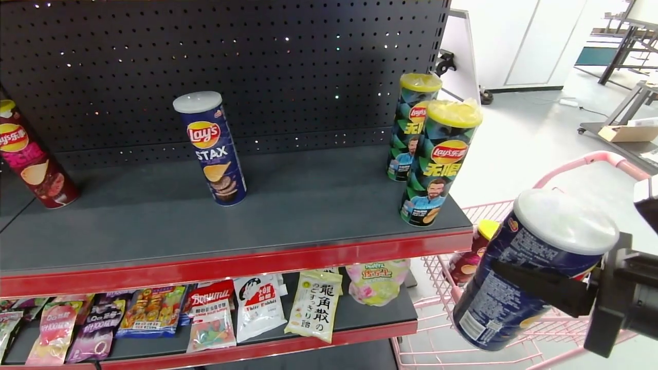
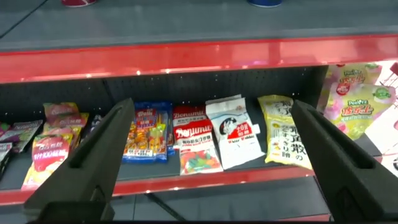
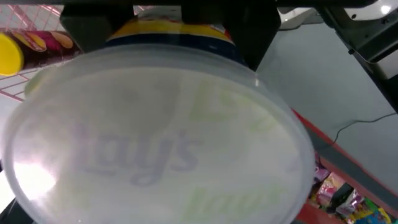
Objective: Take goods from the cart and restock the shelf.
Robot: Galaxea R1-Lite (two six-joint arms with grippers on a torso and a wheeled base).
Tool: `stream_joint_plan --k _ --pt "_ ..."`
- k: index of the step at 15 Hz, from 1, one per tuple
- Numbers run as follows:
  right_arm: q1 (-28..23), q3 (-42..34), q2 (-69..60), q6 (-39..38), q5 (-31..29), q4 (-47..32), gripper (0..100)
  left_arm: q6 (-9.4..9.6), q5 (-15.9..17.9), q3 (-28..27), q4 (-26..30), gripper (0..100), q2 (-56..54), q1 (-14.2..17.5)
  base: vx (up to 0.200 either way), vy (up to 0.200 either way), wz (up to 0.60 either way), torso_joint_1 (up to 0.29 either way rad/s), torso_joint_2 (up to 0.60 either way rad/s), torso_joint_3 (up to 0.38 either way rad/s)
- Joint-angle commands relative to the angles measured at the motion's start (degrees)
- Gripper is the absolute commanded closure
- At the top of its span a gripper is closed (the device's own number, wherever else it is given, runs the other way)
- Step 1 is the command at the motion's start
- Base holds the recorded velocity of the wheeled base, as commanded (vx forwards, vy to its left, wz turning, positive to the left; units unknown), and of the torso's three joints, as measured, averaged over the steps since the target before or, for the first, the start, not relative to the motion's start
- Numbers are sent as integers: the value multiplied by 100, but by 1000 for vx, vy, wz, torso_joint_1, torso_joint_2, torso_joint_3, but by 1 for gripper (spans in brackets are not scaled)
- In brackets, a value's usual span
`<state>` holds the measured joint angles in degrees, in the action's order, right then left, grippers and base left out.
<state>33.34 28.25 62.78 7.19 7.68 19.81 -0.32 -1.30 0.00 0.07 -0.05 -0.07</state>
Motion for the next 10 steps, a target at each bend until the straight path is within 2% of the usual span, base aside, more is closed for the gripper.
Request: stream_joint_plan --k 1,4,8,10 --pt "6 -82 -38 63 14 -3 100 -3 -1 0 1 0 5 -1 -200 0 0 7 2 2" --pt "-12 -30 -12 63 5 -12 100 -3 -1 0 1 0 5 -1 0 0 0 0 0 0" --pt "-12 -30 24 63 14 -3 100 -3 -1 0 1 0 5 -1 0 0 600 7 4 0" --pt "-12 -12 24 72 5 -3 100 -3 -1 0 1 0 5 -1 0 0 0 0 0 0"
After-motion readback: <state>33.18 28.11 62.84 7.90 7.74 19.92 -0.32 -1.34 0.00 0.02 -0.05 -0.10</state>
